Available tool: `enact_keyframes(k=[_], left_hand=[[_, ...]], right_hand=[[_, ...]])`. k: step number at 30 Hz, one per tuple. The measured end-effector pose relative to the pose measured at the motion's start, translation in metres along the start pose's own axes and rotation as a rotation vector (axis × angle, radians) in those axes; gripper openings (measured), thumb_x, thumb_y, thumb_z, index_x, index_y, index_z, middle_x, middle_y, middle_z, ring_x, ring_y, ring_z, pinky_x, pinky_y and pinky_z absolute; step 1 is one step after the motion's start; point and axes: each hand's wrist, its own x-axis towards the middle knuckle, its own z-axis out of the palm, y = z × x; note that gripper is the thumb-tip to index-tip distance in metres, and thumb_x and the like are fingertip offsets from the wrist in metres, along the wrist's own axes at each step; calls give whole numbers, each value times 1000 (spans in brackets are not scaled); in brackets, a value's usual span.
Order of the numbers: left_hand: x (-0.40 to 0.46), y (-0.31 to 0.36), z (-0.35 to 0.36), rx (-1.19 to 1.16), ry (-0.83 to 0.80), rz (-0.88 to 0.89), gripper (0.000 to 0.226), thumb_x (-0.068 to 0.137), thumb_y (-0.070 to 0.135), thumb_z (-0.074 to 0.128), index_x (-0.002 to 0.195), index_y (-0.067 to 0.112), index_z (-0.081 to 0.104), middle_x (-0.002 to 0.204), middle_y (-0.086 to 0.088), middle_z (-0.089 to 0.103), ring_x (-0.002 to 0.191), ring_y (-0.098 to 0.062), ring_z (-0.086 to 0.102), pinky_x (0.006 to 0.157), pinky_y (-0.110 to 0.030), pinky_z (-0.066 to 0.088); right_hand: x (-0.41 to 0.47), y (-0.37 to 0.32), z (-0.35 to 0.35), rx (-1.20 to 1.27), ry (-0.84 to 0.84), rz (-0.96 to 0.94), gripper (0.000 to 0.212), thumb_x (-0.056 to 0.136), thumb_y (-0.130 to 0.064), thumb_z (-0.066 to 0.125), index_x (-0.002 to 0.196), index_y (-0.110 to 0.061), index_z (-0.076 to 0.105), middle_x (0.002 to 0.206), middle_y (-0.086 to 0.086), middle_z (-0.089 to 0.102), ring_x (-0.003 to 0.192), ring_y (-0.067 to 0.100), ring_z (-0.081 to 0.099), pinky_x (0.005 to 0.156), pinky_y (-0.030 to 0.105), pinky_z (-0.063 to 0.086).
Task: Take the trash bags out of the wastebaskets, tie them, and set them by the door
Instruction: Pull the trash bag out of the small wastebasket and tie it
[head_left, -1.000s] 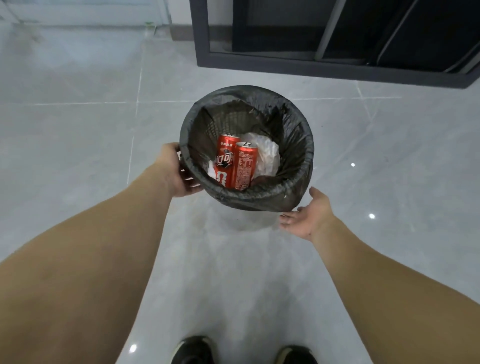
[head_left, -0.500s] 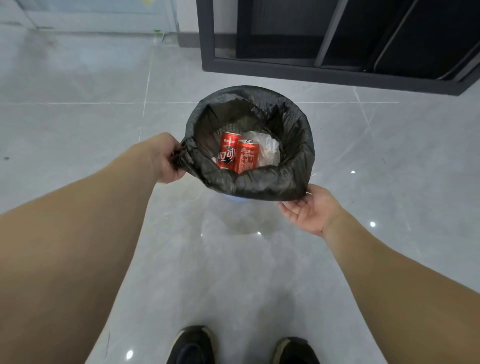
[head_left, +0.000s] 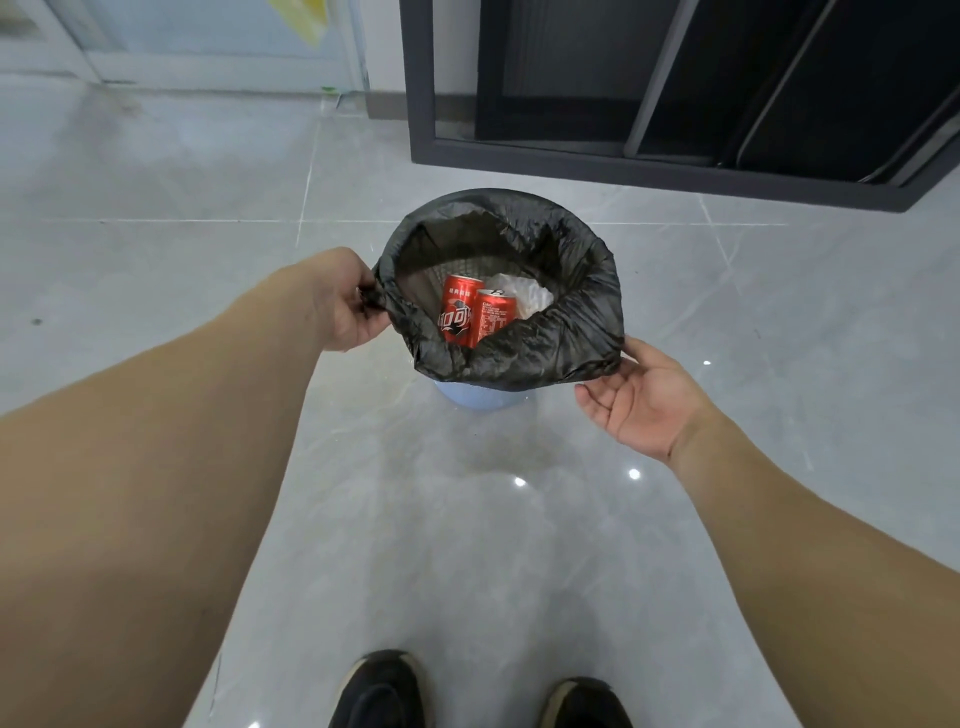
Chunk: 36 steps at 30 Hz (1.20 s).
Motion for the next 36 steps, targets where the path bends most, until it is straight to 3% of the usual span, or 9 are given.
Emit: enact_keyframes(k=[3, 12, 17, 21, 23, 27, 29, 32, 36], left_hand=[[-2, 1, -3, 42, -10, -9, 23, 96, 8, 38, 78, 7, 50, 67, -1, 55, 33, -14, 57, 34, -22, 47], [2, 5, -14, 160, 74, -17, 12, 88, 14, 46, 77, 13, 51, 53, 1, 50, 34, -11, 43, 37, -11, 36], [-5, 18, -7, 169, 94, 11, 14, 85, 14, 51, 71, 15, 49, 45, 1, 49, 37, -11, 39, 40, -14, 29], [-13, 37, 6, 124, 56, 124, 11, 89, 17, 50, 79, 16, 46, 63, 1, 51, 28, -14, 44, 37, -12, 32], [-13, 41, 14, 84, 6, 222, 5, 87, 16, 48, 82, 16, 45, 78, -1, 56, 44, -16, 55, 45, -16, 43], [-9, 44, 18, -45, -85, 364, 17, 77, 21, 53, 93, 15, 50, 117, -11, 67, 92, -26, 69, 81, -41, 56], [-7, 43, 19, -132, -155, 373, 24, 77, 23, 53, 99, 13, 51, 117, -15, 67, 103, -31, 68, 89, -49, 53], [-8, 41, 22, -260, -319, 414, 24, 82, 20, 45, 101, 8, 54, 109, -12, 63, 97, -29, 64, 94, -43, 51], [-13, 39, 23, -401, -480, 441, 34, 68, 19, 46, 98, 6, 57, 94, -13, 65, 81, -28, 65, 75, -39, 56]], right_hand=[[-1, 2, 5, -16, -47, 3, 21, 95, -28, 52, 85, -14, 63, 67, 1, 71, 62, 14, 70, 70, 29, 60], [-4, -10, 6, 39, -41, -50, 22, 93, -26, 49, 94, -11, 65, 87, 6, 73, 79, 21, 72, 76, 35, 60], [-5, -13, 18, -4, -47, -15, 25, 95, -24, 43, 88, -11, 63, 74, 6, 73, 68, 19, 73, 66, 30, 60], [-6, -23, 20, 33, -57, -34, 27, 95, -29, 46, 86, -11, 63, 66, 2, 68, 55, 15, 67, 53, 25, 56], [-6, -29, 24, -13, -50, -53, 31, 96, -30, 44, 81, -12, 64, 64, 1, 68, 51, 13, 64, 49, 21, 53], [0, -46, 41, -77, 20, -195, 25, 93, -21, 45, 75, -14, 60, 73, 2, 68, 72, 19, 65, 77, 31, 52], [4, -61, 49, 34, 30, -277, 22, 91, -19, 46, 70, -13, 52, 73, 6, 59, 77, 24, 61, 92, 39, 50], [9, -83, 58, 13, 15, -375, 14, 87, -23, 47, 84, -10, 52, 94, 14, 57, 96, 29, 57, 102, 46, 46], [7, -99, 70, 32, -62, -395, 43, 94, -28, 39, 115, 4, 58, 121, 25, 61, 112, 37, 61, 99, 46, 49]])
